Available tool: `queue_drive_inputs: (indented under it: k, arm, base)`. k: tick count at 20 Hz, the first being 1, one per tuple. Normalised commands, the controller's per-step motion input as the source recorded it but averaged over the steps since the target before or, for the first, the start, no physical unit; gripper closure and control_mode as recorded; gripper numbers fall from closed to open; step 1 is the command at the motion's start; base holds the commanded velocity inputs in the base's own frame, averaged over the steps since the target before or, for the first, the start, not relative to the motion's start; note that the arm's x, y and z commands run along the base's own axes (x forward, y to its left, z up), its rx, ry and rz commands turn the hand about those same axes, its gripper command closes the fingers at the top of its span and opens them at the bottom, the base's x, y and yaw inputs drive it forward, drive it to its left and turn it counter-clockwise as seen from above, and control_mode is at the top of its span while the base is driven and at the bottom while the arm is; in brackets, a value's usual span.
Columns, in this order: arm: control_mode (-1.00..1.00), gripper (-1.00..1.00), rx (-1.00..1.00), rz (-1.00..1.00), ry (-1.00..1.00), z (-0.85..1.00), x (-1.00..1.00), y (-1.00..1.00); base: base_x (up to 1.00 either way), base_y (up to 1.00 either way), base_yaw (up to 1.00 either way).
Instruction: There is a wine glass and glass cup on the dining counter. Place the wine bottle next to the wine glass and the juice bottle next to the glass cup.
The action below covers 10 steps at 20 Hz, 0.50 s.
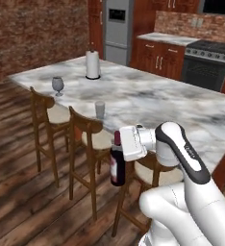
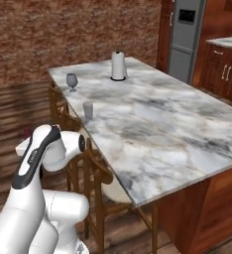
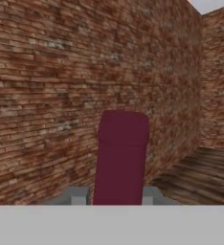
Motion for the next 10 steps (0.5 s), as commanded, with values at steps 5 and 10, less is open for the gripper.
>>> queue_drive_inputs:
  k: [5, 10]
  arm:
    - [1.00, 1.00, 0.00, 0.00, 0.00, 0.00, 0.00, 0.00]
    - [1.00, 1.00, 0.00, 0.00, 0.00, 0.00, 0.00, 0.00]
  base:
    - [0.19, 0.62, -0.37]
    - [0.29, 0.59, -0.36]
